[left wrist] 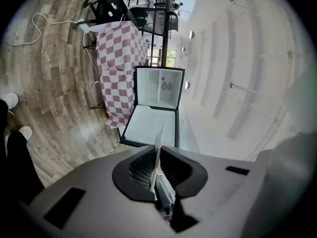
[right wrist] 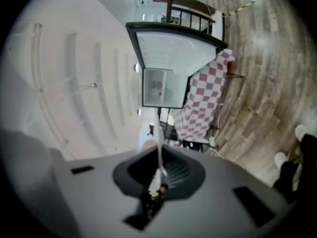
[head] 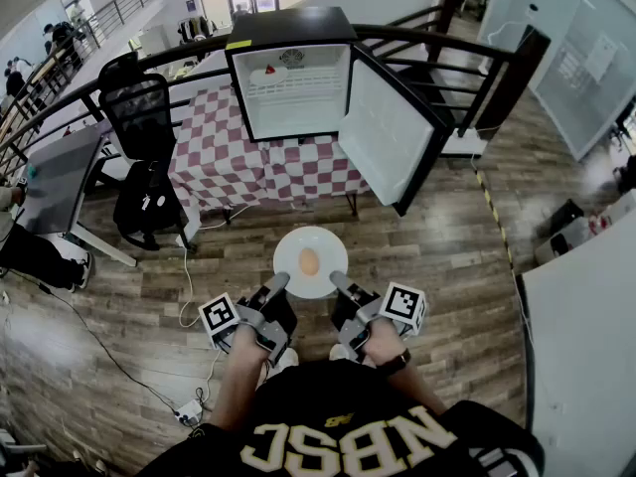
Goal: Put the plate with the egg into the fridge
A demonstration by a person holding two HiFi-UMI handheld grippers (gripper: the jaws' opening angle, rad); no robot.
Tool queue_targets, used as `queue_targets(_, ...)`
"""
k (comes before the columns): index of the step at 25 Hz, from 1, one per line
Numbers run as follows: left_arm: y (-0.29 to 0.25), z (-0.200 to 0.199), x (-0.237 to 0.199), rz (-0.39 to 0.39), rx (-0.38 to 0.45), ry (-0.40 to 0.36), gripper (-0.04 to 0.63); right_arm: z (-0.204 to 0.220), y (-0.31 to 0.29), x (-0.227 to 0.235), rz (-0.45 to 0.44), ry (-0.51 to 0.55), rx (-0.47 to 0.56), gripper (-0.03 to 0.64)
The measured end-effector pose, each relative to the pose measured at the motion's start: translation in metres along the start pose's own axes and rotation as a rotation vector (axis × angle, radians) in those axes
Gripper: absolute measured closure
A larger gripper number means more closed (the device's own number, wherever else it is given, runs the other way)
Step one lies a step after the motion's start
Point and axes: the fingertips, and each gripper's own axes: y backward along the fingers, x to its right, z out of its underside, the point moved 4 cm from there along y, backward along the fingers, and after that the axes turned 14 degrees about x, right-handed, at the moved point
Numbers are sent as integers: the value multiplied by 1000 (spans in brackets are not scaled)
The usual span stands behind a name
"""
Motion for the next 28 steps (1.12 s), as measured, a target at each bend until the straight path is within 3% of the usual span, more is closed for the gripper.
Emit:
queue_targets(8,-16,31,-5,-7,27,-84,558,-32,14,8,6,12,-19,586)
queue_targets(16,-28,61,-7,-33,38,-69,558,-60,29,12,-8,-16,-23,586)
queue_targets(28,-45,48,-23,-140,85,-34,558,-68,-1,37,-8,-123,-5,586)
